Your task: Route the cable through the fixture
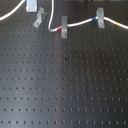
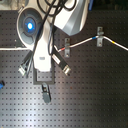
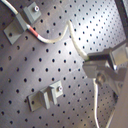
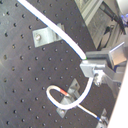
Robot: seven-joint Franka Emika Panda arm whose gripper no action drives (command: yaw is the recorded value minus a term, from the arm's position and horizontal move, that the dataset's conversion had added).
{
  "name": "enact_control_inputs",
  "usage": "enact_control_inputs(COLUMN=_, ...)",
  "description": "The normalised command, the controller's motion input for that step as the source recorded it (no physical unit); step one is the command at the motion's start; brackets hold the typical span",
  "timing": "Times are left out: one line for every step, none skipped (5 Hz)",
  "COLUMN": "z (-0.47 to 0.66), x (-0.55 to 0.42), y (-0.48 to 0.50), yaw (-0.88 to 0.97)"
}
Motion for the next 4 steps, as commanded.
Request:
enact_control_inputs(z=0.30, x=-0.265, y=-0.184, yaw=0.25)
enact_control_inputs(z=0.24, x=-0.255, y=-0.324, yaw=0.35)
enact_control_inputs(z=0.23, x=-0.264, y=-0.304, yaw=0.34)
enact_control_inputs(z=0.34, x=-0.251, y=-0.380, yaw=0.30)
